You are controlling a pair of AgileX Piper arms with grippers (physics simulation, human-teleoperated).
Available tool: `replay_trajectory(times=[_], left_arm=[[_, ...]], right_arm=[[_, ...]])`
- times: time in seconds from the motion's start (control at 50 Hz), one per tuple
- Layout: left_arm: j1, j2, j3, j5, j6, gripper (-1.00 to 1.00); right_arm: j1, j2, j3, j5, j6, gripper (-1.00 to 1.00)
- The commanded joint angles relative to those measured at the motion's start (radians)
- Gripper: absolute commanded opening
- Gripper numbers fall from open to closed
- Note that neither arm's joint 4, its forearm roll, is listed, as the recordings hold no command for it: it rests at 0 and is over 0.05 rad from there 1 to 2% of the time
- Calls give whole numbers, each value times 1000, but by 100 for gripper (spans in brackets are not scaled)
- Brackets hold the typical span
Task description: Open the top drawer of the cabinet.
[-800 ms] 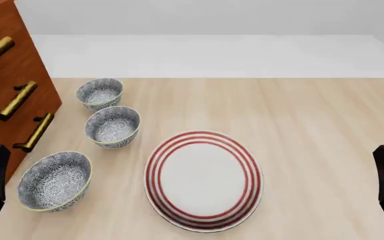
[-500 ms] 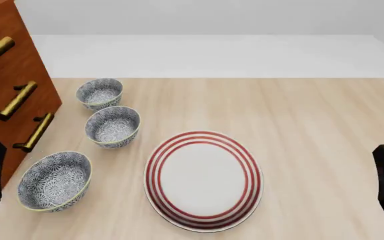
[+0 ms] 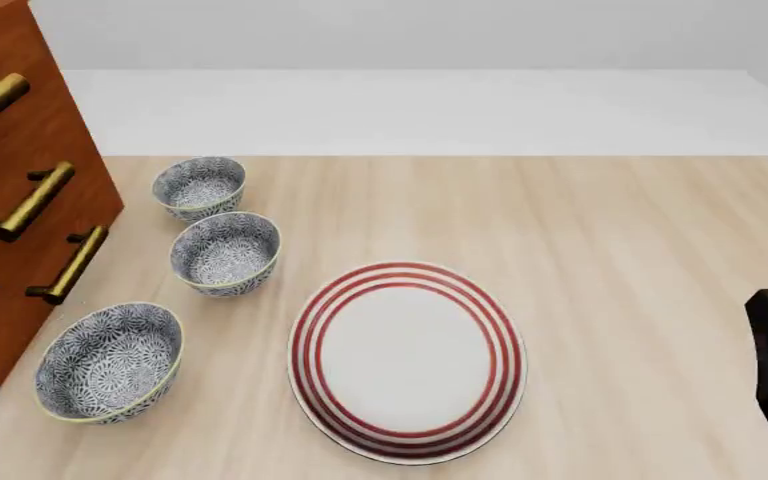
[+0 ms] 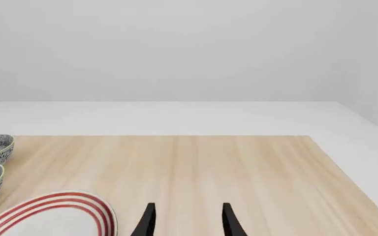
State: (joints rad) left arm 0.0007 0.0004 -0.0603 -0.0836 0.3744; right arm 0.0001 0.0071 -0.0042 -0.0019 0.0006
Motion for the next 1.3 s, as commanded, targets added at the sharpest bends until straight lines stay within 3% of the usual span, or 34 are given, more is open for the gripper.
replay_trajectory(times=[0.02, 0.18, 0.22, 0.26, 0.3, 0.38, 0.44, 0.6, 0.82, 0.94, 1.3], left_arm=[[-5, 0, 27, -73, 203, 100], [15, 0, 43, -88, 274, 100], [41, 0, 60, -140, 430, 100], [43, 0, 60, -127, 375, 100], [51, 0, 60, -123, 378, 100], [94, 18, 60, -149, 460, 100], [84, 21, 60, -154, 448, 100], [90, 59, 60, -186, 531, 100], [119, 232, 60, -368, 646, 100], [122, 252, 60, -389, 654, 100], [134, 522, 60, -633, 745, 100]], right_arm=[[0, 0, 0, 0, 0, 100], [0, 0, 0, 0, 0, 100], [0, 0, 0, 0, 0, 100], [0, 0, 0, 0, 0, 100], [0, 0, 0, 0, 0, 100], [0, 0, 0, 0, 0, 100], [0, 0, 0, 0, 0, 100], [0, 0, 0, 0, 0, 100], [0, 0, 0, 0, 0, 100], [0, 0, 0, 0, 0, 100], [0, 0, 0, 0, 0, 100]])
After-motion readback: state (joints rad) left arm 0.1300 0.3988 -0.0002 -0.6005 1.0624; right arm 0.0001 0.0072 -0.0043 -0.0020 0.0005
